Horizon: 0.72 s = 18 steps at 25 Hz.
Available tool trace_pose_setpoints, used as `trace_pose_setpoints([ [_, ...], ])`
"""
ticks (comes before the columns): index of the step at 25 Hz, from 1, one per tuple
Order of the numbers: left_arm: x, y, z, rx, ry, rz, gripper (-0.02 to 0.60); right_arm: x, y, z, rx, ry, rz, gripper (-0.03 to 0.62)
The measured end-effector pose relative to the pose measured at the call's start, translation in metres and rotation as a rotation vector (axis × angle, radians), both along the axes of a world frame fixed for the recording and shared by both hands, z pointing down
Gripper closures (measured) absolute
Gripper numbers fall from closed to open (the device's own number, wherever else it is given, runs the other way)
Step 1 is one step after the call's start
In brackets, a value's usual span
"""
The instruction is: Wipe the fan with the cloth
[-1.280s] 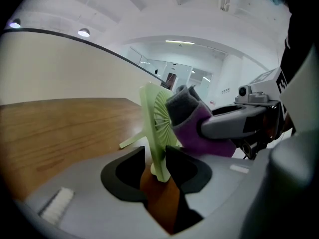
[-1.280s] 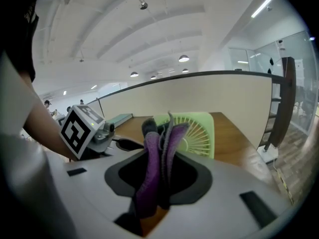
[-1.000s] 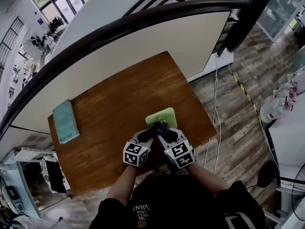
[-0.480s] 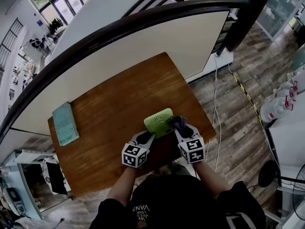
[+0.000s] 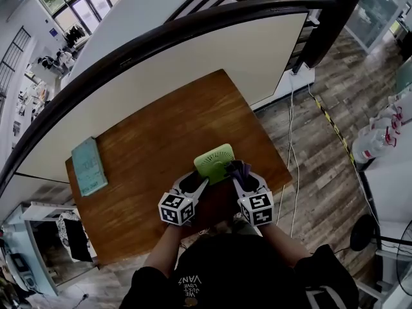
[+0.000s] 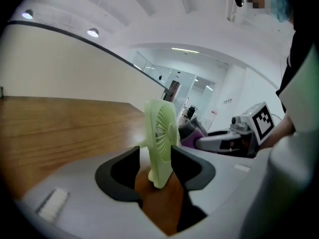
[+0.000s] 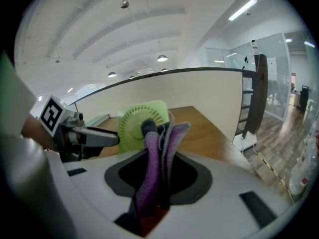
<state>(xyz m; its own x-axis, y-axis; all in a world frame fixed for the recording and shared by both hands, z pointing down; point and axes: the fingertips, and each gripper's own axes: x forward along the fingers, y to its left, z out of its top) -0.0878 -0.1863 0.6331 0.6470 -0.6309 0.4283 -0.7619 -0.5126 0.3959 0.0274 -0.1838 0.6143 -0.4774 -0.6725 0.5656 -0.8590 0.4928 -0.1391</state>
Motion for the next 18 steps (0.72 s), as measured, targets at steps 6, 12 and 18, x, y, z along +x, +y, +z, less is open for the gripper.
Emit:
trace_pose_setpoints([
  [6,-0.009,-0.024,-0.041,0.104,0.044,-0.015,0.399,-0.06,0.038,0.012,-0.047,-0.018,-0.182,0.477],
  [12,-0.005,-0.034,-0.042,0.114,-0.013,0.005,0.433,-0.09,0.047,0.028,-0.072,0.026,-0.299,0.477],
  [18,-0.008,-0.036,-0.041,0.11,-0.023,0.009,0.472,-0.082,0.036,0.035,-0.082,0.036,-0.285,0.477],
])
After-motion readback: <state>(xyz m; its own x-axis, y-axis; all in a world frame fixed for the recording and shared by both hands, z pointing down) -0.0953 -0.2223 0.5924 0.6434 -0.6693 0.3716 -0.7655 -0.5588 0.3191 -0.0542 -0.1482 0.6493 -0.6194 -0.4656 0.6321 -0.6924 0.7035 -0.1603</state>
